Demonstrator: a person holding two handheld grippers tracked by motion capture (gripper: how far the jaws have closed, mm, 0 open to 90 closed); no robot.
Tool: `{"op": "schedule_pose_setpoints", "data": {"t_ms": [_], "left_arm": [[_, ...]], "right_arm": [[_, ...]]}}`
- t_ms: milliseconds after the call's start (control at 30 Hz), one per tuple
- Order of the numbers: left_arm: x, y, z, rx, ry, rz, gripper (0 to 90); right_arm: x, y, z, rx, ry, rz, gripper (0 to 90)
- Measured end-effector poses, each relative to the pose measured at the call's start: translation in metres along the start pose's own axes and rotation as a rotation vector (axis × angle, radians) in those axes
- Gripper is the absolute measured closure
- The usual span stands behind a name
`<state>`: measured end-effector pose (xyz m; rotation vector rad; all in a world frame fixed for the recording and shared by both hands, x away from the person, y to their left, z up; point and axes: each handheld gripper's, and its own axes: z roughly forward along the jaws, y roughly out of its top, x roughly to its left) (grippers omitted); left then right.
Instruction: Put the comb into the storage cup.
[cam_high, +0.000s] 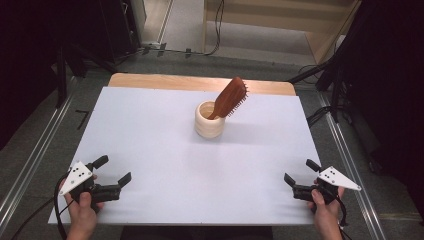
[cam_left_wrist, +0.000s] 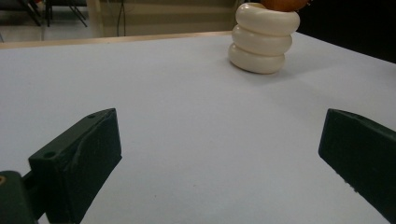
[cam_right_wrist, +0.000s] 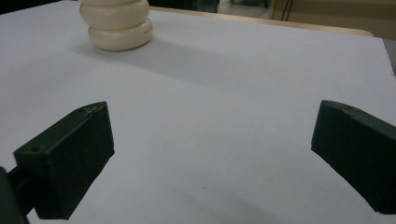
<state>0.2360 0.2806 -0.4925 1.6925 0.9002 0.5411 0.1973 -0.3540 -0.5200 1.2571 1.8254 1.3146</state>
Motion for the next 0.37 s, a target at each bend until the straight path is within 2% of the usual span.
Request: {"op": "schedule_pose_setpoints", "data": {"t_ms": [200, 367], "left_arm": [[0.0007, 0.0002, 0.0007, -0.002, -0.003, -0.002, 0.0], [0.0014, 0.0003, 0.0012, 0.001, -0.001, -0.005, 0.0]], "right_arm": [[-0.0015, -0.0013, -0.001, -0.021, 0.003, 0.026, 0.0], [0.0002, -0.0011, 0.0015, -0.007, 0.004, 0.006, 0.0]]}}
